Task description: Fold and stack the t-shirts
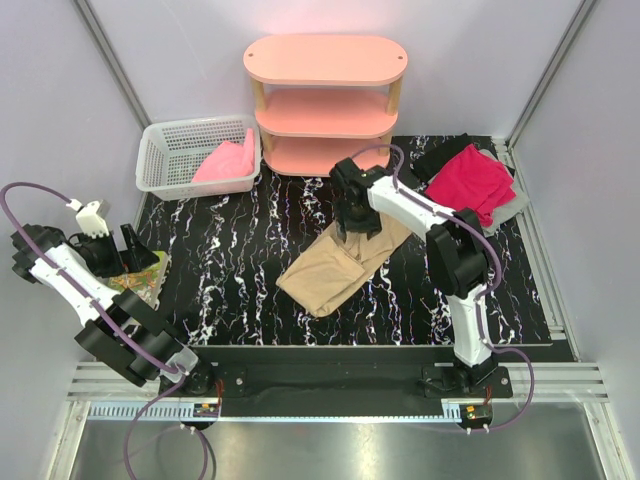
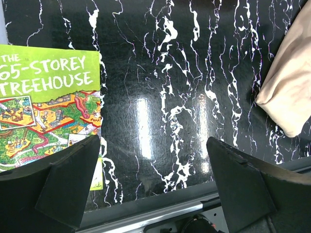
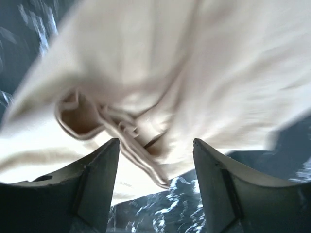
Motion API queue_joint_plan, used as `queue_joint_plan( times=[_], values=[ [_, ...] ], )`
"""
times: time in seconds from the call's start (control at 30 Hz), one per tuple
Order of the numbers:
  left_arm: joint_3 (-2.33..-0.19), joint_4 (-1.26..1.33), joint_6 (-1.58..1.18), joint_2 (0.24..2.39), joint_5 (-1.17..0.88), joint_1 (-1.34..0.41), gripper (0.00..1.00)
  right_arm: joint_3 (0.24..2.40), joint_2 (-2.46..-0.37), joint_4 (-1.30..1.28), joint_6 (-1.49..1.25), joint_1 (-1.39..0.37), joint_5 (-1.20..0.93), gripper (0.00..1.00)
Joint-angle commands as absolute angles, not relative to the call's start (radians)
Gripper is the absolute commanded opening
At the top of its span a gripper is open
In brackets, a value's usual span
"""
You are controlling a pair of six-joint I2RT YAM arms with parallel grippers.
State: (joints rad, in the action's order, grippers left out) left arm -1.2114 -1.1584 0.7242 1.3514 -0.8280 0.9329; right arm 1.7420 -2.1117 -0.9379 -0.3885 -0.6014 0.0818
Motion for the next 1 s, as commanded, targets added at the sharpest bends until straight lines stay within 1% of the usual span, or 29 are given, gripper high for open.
queue_joint_plan(
  times=[0.0, 0.07, 0.17, 0.2, 0.23, 0.27, 0.3, 0.33, 0.37, 0.4, 0.43, 0.47, 0.5, 0.57, 0.67, 0.97],
  values=[
    [-1.241, -1.164, 0.769, 1.353, -0.877, 0.930, 0.97, 1.928, -2.008, -1.075, -0.368, -0.592, 0.394, 0.71],
    [-1.241, -1.167, 0.772, 1.355, -0.876, 0.930, 0.97, 1.963, -1.990, -1.109, -0.367, -0.595, 0.408, 0.72],
    [-1.239, -1.172, 0.778, 1.356, -0.877, 0.930, 0.97, 1.977, -1.971, -1.097, -0.370, -0.617, 0.266, 0.72],
    [-1.239, -1.172, 0.778, 1.356, -0.879, 0.930, 0.97, 1.948, -1.964, -1.080, -0.377, -0.621, 0.115, 0.72],
    [-1.239, -1.175, 0.778, 1.356, -0.877, 0.930, 0.97, 1.924, -1.956, -1.056, -0.380, -0.624, 0.013, 0.72],
    [-1.238, -1.175, 0.779, 1.358, -0.877, 0.930, 0.97, 1.890, -1.941, -0.982, -0.391, -0.630, -0.086, 0.71],
    [-1.238, -1.177, 0.782, 1.358, -0.877, 0.930, 0.97, 1.817, -1.931, -0.939, -0.425, -0.630, -0.250, 0.71],
    [-1.238, -1.184, 0.791, 1.358, -0.874, 0.930, 0.97, 1.774, -1.922, -0.893, -0.443, -0.630, -0.335, 0.71],
    [-1.238, -1.186, 0.795, 1.355, -0.873, 0.930, 0.97, 1.734, -1.911, -0.793, -0.478, -0.629, -0.421, 0.71],
    [-1.236, -1.187, 0.799, 1.351, -0.870, 0.928, 0.97, 1.662, -1.910, -0.740, -0.500, -0.630, -0.569, 0.71],
    [-1.235, -1.190, 0.808, 1.348, -0.868, 0.928, 0.97, 1.629, -1.908, -0.688, -0.518, -0.629, -0.642, 0.71],
    [-1.233, -1.193, 0.813, 1.344, -0.867, 0.927, 0.97, 1.600, -1.916, -0.582, -0.566, -0.630, -0.702, 0.72],
    [-1.230, -1.195, 0.816, 1.342, -0.865, 0.927, 0.97, 1.559, -1.922, -0.545, -0.587, -0.626, -0.785, 0.72],
    [-1.227, -1.198, 0.825, 1.333, -0.862, 0.927, 0.97, 1.523, -1.950, -0.424, -0.651, -0.623, -0.857, 0.73],
    [-1.227, -1.204, 0.836, 1.325, -0.859, 0.925, 0.97, 1.499, -2.005, -0.352, -0.690, -0.612, -0.911, 0.74],
    [-1.229, -1.220, 0.862, 1.316, -0.850, 0.925, 0.98, 1.437, -2.216, -0.322, -0.657, -0.586, -0.899, 0.74]
  ],
)
